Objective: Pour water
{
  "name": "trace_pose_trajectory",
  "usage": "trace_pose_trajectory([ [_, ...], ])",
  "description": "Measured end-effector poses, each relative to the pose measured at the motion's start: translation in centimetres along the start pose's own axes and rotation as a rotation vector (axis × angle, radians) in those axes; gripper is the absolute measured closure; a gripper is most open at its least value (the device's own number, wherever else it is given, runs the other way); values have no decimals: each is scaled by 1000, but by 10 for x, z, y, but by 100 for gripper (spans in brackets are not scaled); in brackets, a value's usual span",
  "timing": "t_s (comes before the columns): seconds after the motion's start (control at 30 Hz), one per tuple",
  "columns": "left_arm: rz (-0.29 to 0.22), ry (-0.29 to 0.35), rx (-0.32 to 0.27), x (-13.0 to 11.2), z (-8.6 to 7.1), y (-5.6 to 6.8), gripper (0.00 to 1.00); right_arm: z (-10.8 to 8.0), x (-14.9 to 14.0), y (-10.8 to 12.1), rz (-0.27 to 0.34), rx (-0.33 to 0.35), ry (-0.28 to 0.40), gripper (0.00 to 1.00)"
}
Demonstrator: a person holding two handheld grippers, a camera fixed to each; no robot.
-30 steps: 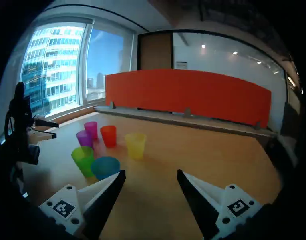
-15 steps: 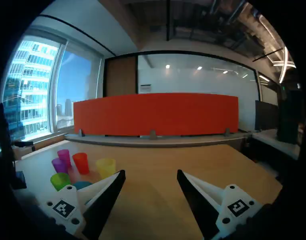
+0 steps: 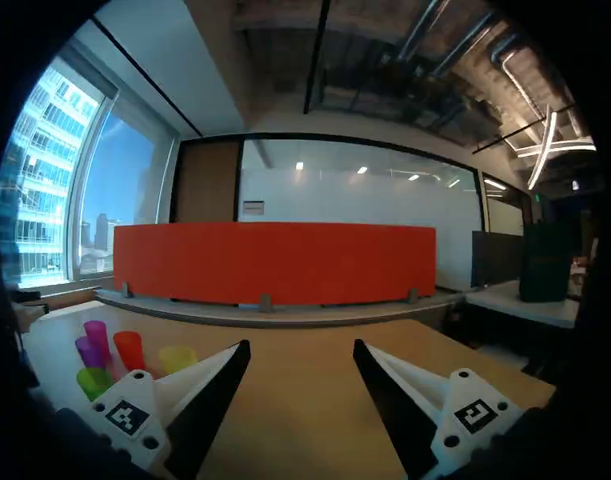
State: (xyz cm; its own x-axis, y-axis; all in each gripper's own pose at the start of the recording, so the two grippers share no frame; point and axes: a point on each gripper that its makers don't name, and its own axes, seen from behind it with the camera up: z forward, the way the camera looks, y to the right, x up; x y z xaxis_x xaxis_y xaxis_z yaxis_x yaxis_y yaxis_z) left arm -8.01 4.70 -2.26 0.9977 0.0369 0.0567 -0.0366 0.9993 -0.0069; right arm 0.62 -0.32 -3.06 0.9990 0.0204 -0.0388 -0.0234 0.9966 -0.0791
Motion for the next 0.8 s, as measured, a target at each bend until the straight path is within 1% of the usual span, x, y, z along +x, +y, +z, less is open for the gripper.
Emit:
trace_pose_trajectory([
  [0.2, 23, 37, 58, 4, 1, -8, 0, -3, -12, -4, 48, 4, -35, 0],
  [0.3, 22, 57, 62, 6, 1, -10, 0, -3, -14, -6, 58, 14, -46, 0],
  [0.4, 8, 71, 61, 3, 2, -14, 1, -1, -13, -4, 53, 6, -47, 0],
  [0.6, -30, 71, 59, -9, 5, -23, 0, 2, -6, -2, 26, -13, -50, 0],
  [0.7, -37, 73, 67, -14, 5, -29, 0, 3, -3, -5, 17, -16, -52, 0],
  [0.8, -39, 75, 72, -16, 5, -32, 0, 4, 0, -8, 13, -17, -50, 0],
])
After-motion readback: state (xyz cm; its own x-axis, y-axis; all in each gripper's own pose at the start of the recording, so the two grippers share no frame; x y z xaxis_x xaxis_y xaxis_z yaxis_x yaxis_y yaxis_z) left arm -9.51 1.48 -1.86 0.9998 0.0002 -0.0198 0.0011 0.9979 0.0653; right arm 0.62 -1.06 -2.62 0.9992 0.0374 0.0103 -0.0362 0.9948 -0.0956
